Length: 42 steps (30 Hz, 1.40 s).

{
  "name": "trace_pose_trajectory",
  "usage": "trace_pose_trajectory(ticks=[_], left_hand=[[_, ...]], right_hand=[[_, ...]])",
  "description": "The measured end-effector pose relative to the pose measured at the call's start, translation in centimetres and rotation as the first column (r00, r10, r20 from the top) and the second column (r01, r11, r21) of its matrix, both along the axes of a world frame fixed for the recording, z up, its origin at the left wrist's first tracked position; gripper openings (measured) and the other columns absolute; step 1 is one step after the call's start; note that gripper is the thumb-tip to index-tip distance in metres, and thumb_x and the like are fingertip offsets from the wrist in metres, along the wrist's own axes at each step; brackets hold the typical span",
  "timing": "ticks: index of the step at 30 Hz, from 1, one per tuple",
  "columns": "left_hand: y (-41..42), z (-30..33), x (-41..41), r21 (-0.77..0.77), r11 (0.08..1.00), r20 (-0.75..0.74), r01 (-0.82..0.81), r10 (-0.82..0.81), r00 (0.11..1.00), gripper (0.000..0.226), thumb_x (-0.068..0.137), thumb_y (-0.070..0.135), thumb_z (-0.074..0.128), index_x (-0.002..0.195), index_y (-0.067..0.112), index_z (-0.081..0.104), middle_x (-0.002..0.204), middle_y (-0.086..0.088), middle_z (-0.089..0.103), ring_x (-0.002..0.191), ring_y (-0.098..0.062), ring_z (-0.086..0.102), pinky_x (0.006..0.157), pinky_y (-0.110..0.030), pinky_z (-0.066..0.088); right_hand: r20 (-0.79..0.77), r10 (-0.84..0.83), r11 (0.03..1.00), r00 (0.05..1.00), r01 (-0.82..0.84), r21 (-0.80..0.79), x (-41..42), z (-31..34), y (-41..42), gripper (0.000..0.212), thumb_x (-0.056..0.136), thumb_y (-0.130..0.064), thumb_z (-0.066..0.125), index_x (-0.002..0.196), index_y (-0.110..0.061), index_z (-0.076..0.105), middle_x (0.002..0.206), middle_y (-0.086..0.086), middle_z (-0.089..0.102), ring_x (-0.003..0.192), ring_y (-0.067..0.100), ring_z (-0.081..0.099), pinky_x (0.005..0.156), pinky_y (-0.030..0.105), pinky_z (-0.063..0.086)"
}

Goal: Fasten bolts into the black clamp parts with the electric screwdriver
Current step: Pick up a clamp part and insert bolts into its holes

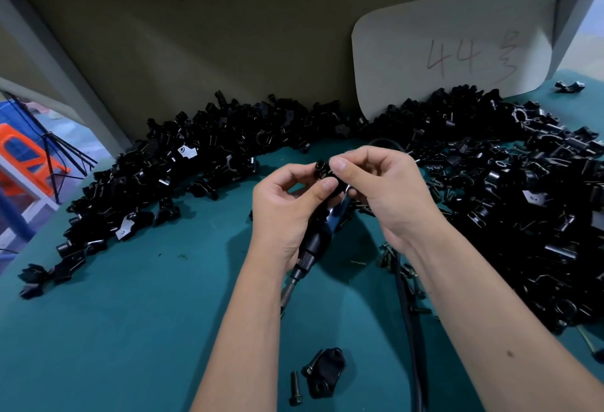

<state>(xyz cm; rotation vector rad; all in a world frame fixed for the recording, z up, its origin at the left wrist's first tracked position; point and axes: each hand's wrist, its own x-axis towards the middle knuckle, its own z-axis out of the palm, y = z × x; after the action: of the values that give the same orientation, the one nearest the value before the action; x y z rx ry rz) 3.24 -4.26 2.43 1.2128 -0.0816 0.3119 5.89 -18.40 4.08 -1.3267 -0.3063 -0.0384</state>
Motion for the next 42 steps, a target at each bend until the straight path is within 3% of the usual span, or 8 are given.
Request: trace_pose_trajectory(ticks=[11, 18, 20, 23, 26, 32, 37, 42], left_hand=[[0.1, -0.1, 0.1, 0.116, 0.991, -0.012, -0.067, 0.068, 0.998, 0.033, 0.069, 0.011, 0.091, 0.096, 0.004, 0.074, 0.084, -0.015, 0.078, 0.07, -0.03, 0.076, 0.064, -0.033, 0.06], [0.1, -0.4, 0.5, 0.339, 0.926, 0.053, -0.168, 0.16, 0.986, 0.023, 0.07, 0.014, 0.089, 0.087, 0.026, 0.077, 0.086, -0.001, 0.079, 0.081, -0.03, 0.078, 0.079, -0.046, 0.064], [0.2, -0.5, 0.5, 0.308, 0.936, 0.04, -0.17, 0.166, 0.985, 0.022, 0.072, 0.014, 0.088, 0.086, 0.027, 0.077, 0.084, 0.001, 0.078, 0.079, -0.03, 0.078, 0.078, -0.045, 0.063], [0.5, -0.5, 0.5, 0.245, 0.958, 0.034, -0.147, 0.143, 0.989, 0.02, 0.074, 0.012, 0.086, 0.089, 0.022, 0.077, 0.086, -0.003, 0.078, 0.078, -0.028, 0.077, 0.077, -0.043, 0.064], [0.7, -0.2, 0.2, 0.146, 0.988, 0.014, -0.051, 0.05, 0.999, 0.024, 0.075, 0.003, 0.087, 0.095, 0.013, 0.077, 0.089, -0.006, 0.079, 0.08, -0.026, 0.077, 0.074, -0.033, 0.062], [0.9, 0.2, -0.2, 0.013, 0.999, -0.014, 0.052, -0.052, 0.999, 0.035, 0.068, 0.003, 0.081, 0.101, 0.0, 0.074, 0.097, -0.016, 0.076, 0.085, -0.027, 0.075, 0.077, -0.032, 0.063], [0.4, 0.1, -0.1, 0.03, 0.998, -0.034, 0.052, -0.051, 0.998, 0.023, 0.075, -0.007, 0.081, 0.095, 0.001, 0.074, 0.09, -0.014, 0.077, 0.076, -0.026, 0.075, 0.071, -0.029, 0.061], [0.3, -0.3, 0.2, 0.079, 0.997, -0.06, -0.008, 0.013, 0.998, 0.023, 0.081, -0.009, 0.08, 0.099, 0.001, 0.071, 0.084, -0.011, 0.078, 0.066, -0.024, 0.074, 0.065, -0.028, 0.06]], right_hand=[[0.088, -0.145, 0.989, 0.985, 0.145, 0.015, 0.0, -0.5, 1.2, 0.02, 0.089, -0.018, 0.081, 0.076, -0.007, 0.071, 0.068, -0.006, 0.071, 0.062, 0.003, 0.065, 0.057, 0.016, 0.051], [0.162, -0.229, 0.947, 0.96, 0.258, -0.19, 0.2, -1.0, 1.1, 0.041, 0.093, -0.036, 0.077, 0.068, -0.01, 0.056, 0.06, -0.005, 0.057, 0.06, 0.004, 0.049, 0.06, 0.02, 0.045], [0.173, -0.153, 0.962, 0.973, 0.187, -0.2, 0.2, -0.9, 0.7, 0.033, 0.099, -0.03, 0.07, 0.072, -0.014, 0.058, 0.062, -0.013, 0.056, 0.062, 0.002, 0.05, 0.064, 0.015, 0.044], [0.174, -0.037, 0.976, 0.984, 0.072, -0.204, 0.2, -0.7, 0.3, 0.009, 0.1, -0.013, 0.068, 0.092, -0.012, 0.072, 0.081, 0.0, 0.071, 0.079, 0.017, 0.065, 0.076, 0.027, 0.056], [0.15, 0.005, 0.996, 0.989, 0.008, -0.085, 0.0, -0.4, 0.1, 0.009, 0.095, -0.003, 0.071, 0.091, -0.009, 0.076, 0.08, -0.004, 0.073, 0.076, 0.005, 0.067, 0.069, 0.018, 0.054], [0.069, 0.05, 0.998, 0.996, -0.052, 0.021, -0.1, -0.2, 0.2, 0.017, 0.089, -0.009, 0.078, 0.078, -0.021, 0.079, 0.081, -0.002, 0.075, 0.077, 0.009, 0.068, 0.072, 0.022, 0.056], [0.022, -0.049, 0.998, 0.999, 0.048, 0.044, -0.2, -0.6, 1.1, 0.034, 0.089, -0.019, 0.081, 0.063, -0.023, 0.061, 0.074, 0.001, 0.066, 0.069, 0.011, 0.058, 0.065, 0.024, 0.053], [0.02, -0.075, 0.997, 0.997, 0.075, -0.006, -0.3, -0.9, 1.4, 0.029, 0.096, -0.028, 0.074, 0.074, -0.016, 0.059, 0.066, -0.001, 0.06, 0.064, 0.016, 0.056, 0.061, 0.029, 0.053]])
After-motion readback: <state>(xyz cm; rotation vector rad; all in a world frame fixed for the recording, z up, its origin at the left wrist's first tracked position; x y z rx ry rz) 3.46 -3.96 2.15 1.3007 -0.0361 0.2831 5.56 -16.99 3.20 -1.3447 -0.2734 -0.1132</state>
